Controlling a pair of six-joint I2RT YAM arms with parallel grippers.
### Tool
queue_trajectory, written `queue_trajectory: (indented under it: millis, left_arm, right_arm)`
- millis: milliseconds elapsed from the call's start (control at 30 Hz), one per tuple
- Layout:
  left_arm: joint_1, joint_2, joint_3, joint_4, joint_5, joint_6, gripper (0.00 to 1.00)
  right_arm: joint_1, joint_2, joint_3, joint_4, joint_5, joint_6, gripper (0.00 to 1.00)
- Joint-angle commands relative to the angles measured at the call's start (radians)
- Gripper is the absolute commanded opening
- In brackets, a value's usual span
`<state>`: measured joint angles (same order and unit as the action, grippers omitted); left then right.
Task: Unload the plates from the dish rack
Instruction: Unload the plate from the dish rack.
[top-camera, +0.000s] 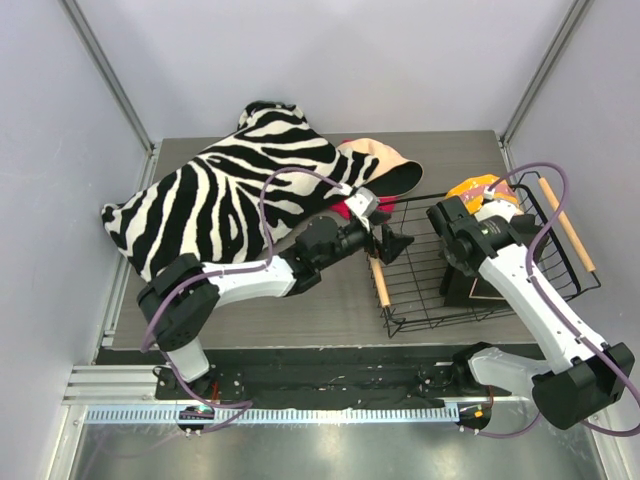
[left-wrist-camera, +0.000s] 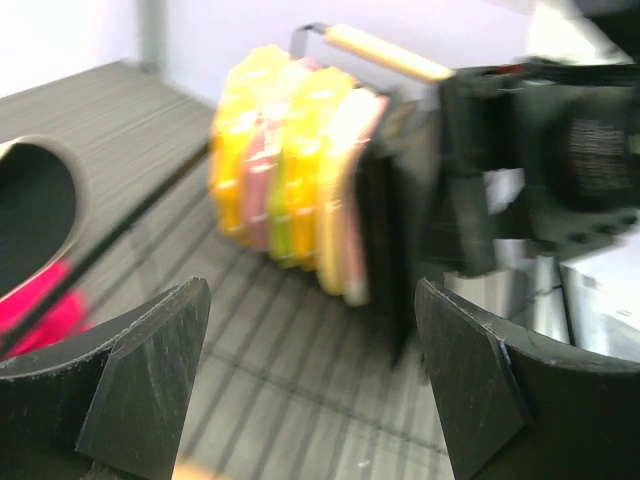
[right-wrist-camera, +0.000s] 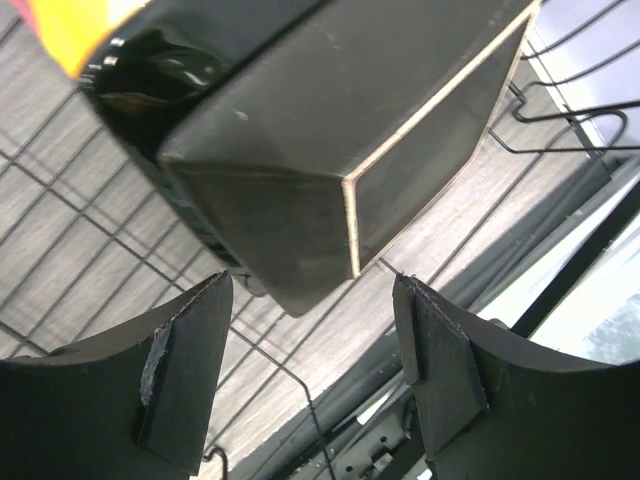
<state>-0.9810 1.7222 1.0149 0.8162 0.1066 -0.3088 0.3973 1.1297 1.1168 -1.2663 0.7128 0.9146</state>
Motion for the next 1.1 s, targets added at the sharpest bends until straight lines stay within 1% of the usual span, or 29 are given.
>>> queue_trajectory:
  millis: [0, 33, 100, 133, 233, 267, 367, 467, 600, 767, 900, 967, 1067]
  left_arm:
    - [0.033, -0.067, 0.062, -0.144, -0.079, 0.033, 0.88]
    - [0.033, -0.078, 0.074, -0.213, -0.097, 0.045, 0.89]
    - [0.033, -0.087, 0.102, -0.273, -0.154, 0.06, 0.89]
    - [0.033, -0.093, 0.112, -0.338, -0.223, 0.06, 0.89]
    - [0.033, -0.099, 0.131, -0.442, -0.324, 0.068, 0.91]
    - [0.033, -0.099, 0.128, -0.451, -0.368, 0.074, 0.91]
    - [0.031, -0.102, 0.131, -0.483, -0.439, 0.08, 0.91]
    - [0.038, -0.099, 0.136, -0.509, -0.475, 0.074, 0.91]
    - [0.064, -0.082, 0.143, -0.532, -0.436, 0.016, 0.89]
    - [0.087, -0.072, 0.142, -0.537, -0.407, -0.021, 0.86]
    - [0.103, -0.058, 0.145, -0.528, -0.371, -0.045, 0.82]
    - [0.113, -0.043, 0.146, -0.523, -0.338, -0.07, 0.77]
    - [0.12, -0.029, 0.143, -0.523, -0.317, -0.099, 0.61]
  right_arm:
    - [0.018, 0.01, 0.015, 0.051, 0.046, -0.002, 0.73]
    - [0.018, 0.013, 0.017, 0.05, 0.053, -0.005, 0.73]
    - [0.02, 0.024, 0.008, 0.042, 0.08, -0.003, 0.73]
    - [0.02, 0.027, 0.003, 0.041, 0.099, -0.002, 0.74]
    - [0.02, 0.038, -0.02, 0.041, 0.149, 0.006, 0.74]
    - [0.02, 0.039, -0.021, 0.042, 0.16, 0.013, 0.74]
    - [0.02, 0.039, -0.028, 0.068, 0.201, 0.01, 0.75]
    - [0.02, 0.031, -0.028, 0.108, 0.206, 0.006, 0.75]
    - [0.02, 0.027, -0.034, 0.148, 0.188, 0.004, 0.75]
    - [0.023, 0.015, -0.048, 0.177, 0.156, 0.006, 0.75]
    - [0.023, 0.016, -0.063, 0.189, 0.175, 0.007, 0.75]
    - [0.023, 0.022, -0.067, 0.183, 0.191, 0.021, 0.75]
    - [0.023, 0.028, -0.061, 0.144, 0.235, 0.081, 0.75]
